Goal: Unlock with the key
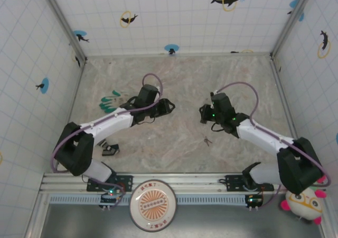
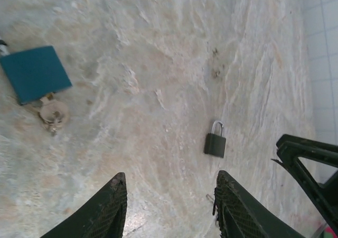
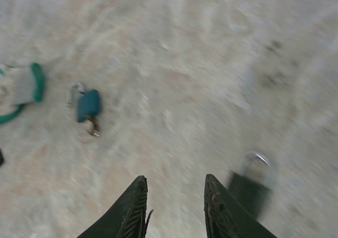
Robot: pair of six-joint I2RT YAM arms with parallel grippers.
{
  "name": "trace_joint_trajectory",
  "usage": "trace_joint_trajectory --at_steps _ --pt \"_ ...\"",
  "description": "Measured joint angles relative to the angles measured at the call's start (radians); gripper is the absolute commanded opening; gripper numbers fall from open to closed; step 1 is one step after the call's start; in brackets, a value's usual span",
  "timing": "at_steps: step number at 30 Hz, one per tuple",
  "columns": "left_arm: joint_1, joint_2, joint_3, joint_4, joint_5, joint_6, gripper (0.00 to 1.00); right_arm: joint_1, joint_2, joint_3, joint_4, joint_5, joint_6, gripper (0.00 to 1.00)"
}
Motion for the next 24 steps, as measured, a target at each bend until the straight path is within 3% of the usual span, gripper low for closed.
trace_joint_trajectory --at_steps 8,24 --pt "-0.047 0.055 0.017 0.003 0.021 0.038 0.44 0.116 -0.107 -0.029 -0.280 0.129 0.061 0.38" --pt "-0.088 0.068 -0.029 0.028 0.031 0.056 0.43 0.237 0.078 -0.048 -0.322 0.159 0.170 0.33"
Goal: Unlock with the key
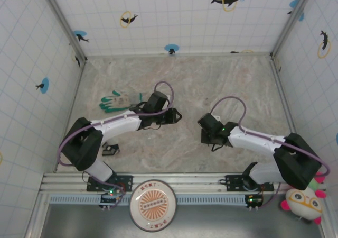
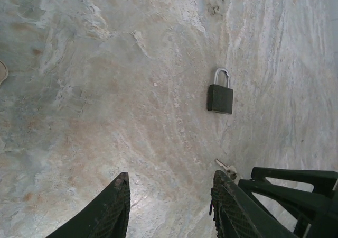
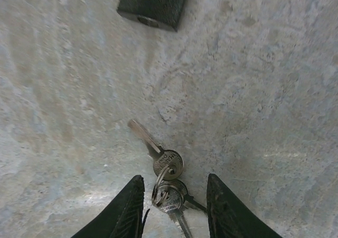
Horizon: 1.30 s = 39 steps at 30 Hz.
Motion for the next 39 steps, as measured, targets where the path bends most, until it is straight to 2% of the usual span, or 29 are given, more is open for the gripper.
trace_joint_trajectory --at_steps 7,12,14,18,25,32,36,38,39 --pt "-0.006 0.002 -0.018 0.018 0.000 -0.004 0.43 0.004 0.034 0.001 0.021 0.005 0.006 0.31" --pt "-0.006 0.008 -0.018 0.029 0.000 -0.004 0.43 0.004 0.058 0.016 0.032 0.011 0.002 0.22" --pt "-0.006 0.010 -0.018 0.033 0.000 -0.004 0.43 0.004 0.072 0.024 0.037 0.011 -0.001 0.17" --pt "-0.006 0.011 -0.018 0.036 -0.001 -0.005 0.43 0.004 0.085 0.032 0.048 0.015 -0.003 0.00" --pt "-0.006 0.008 -0.019 0.036 -0.018 -0.023 0.42 0.002 0.063 0.057 0.031 0.015 -0.045 0.00" --pt "-0.005 -0.097 -0.018 0.041 -0.058 -0.023 0.45 -0.040 -0.076 0.143 0.033 -0.021 -0.132 0.00" --pt "0.004 -0.202 -0.019 0.091 -0.052 -0.018 0.51 -0.076 -0.142 0.184 0.048 -0.087 -0.185 0.00" --pt "0.021 -0.254 -0.027 0.145 -0.027 -0.014 0.60 -0.098 -0.165 0.204 0.060 -0.135 -0.209 0.00" --pt "0.035 -0.285 -0.038 0.182 -0.007 -0.011 0.61 -0.111 -0.175 0.216 0.065 -0.161 -0.221 0.00"
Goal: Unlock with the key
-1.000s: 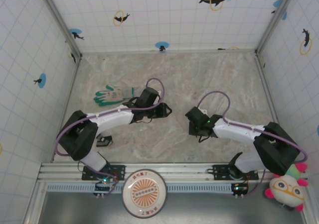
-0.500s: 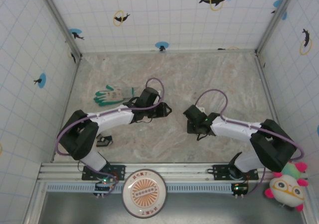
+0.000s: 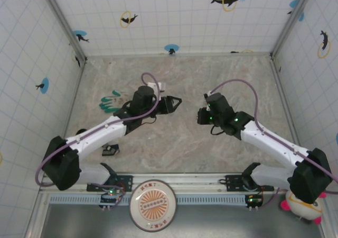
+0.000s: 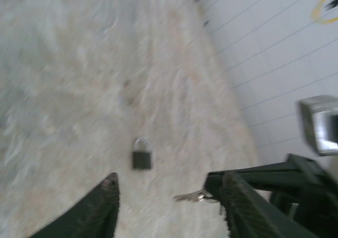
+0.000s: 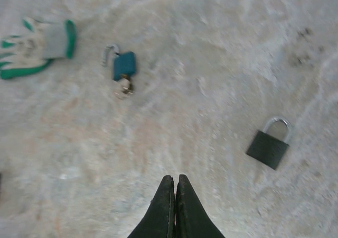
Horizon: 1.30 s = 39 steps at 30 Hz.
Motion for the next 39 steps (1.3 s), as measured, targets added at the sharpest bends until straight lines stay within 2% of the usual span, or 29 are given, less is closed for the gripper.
trace_joint_trajectory --at_steps 5,9,12,19,30,39 --pt "0.061 -0.074 -0.035 0.122 0.129 0.034 0.59 -0.063 -0.029 0.052 0.043 -0.137 -0.035 0.00" --pt "0.074 -0.071 -0.048 0.214 0.321 0.074 0.55 -0.105 -0.029 0.097 0.075 -0.277 -0.043 0.00" --pt "0.072 -0.070 -0.048 0.253 0.442 0.104 0.58 -0.109 -0.025 0.134 0.082 -0.368 -0.043 0.00" --pt "0.068 -0.044 -0.041 0.270 0.599 0.151 0.60 -0.114 -0.020 0.189 0.116 -0.529 -0.040 0.00" --pt "0.023 0.004 -0.008 0.269 0.630 0.175 0.57 -0.122 -0.011 0.200 0.161 -0.650 -0.016 0.00" --pt "0.023 0.004 0.019 0.220 0.584 0.220 0.59 -0.122 -0.008 0.200 0.203 -0.682 0.012 0.00"
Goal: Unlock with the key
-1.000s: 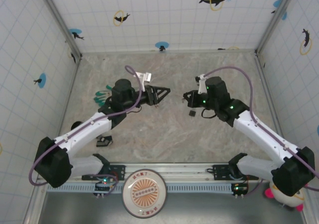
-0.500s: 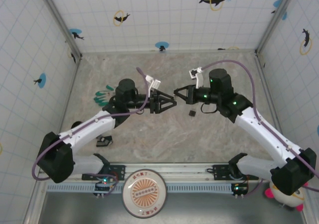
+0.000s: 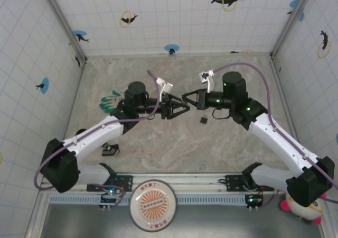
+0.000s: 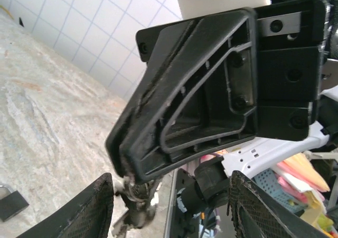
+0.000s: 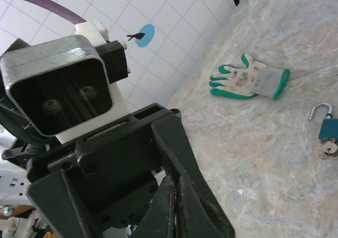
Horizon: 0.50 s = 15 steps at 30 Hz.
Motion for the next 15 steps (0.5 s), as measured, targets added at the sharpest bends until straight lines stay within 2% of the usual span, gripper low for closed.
trace_joint_trajectory --at_steps 5,7,11,15 --pt "0.001 -0.002 0.001 -0.041 -0.076 0.028 0.61 0.000 0.000 0.000 0.013 -0.009 0.009 0.00" --pt "0.002 -0.005 0.001 -0.042 -0.083 0.031 0.58 0.000 0.000 0.000 0.020 -0.011 0.010 0.00" --pt "0.002 -0.011 0.001 -0.039 -0.075 0.031 0.47 0.000 0.000 0.000 0.028 -0.010 0.009 0.00" --pt "0.002 -0.011 0.001 -0.035 -0.045 0.025 0.32 -0.004 0.000 0.000 0.030 -0.007 0.010 0.00"
